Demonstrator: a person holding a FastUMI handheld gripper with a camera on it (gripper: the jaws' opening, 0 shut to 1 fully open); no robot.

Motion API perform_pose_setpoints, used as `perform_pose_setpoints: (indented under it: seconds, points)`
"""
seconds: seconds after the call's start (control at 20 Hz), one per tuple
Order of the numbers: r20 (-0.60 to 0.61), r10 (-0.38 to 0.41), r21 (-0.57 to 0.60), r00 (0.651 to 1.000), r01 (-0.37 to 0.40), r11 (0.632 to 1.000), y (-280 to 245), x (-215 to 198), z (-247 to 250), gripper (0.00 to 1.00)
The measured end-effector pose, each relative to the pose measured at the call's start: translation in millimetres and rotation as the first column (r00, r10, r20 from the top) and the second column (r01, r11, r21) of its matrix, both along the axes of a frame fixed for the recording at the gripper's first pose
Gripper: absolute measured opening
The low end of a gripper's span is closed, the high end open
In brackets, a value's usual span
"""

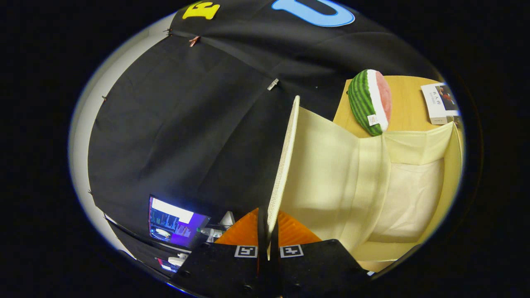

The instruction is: Open the storage box then place both shoes into the box .Put the left shoe in first, then the right shoe, with the right side of both shoes facing outward in a uniform manner.

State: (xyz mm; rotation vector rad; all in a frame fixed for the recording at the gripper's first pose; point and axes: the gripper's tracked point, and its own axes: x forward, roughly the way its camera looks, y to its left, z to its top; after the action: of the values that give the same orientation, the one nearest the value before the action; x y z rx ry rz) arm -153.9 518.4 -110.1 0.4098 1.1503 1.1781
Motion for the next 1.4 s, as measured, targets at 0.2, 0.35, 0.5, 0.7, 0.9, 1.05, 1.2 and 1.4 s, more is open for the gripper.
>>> perform_pose_setpoints:
  seconds: [0.2,0.35,0.5,0.7,0.9,1.05,1.2,1.4]
  points:
    - [0.008,-0.005,-0.026,1.0,0.005,1.0,25.9,-3.1,-18.8,0.05]
    - [0.01,-0.013,-0.04,1.0,0.013,0.999,36.5,-8.7,-28.7,0.07]
    - [0.093,-0.029,-0.043,0.995,0.033,0.999,34.9,-0.1,-30.5,0.44]
    - [0.291,-0.057,-0.018,0.955,0.066,0.998,5.6,26.2,-8.9,0.98]
    - [0.472,-0.177,0.025,0.864,0.187,0.982,-56.4,84.1,26.6,0.98]
    - [0.545,-0.28,0.044,0.79,0.306,0.951,-121.9,127.9,43.8,0.98]
    - [0.655,-0.359,0.042,0.664,0.443,0.896,-208.3,176.1,44.0,0.98]
    - [0.747,-0.366,-0.052,0.555,0.598,0.8,-324.4,212.7,9.6,0.98]
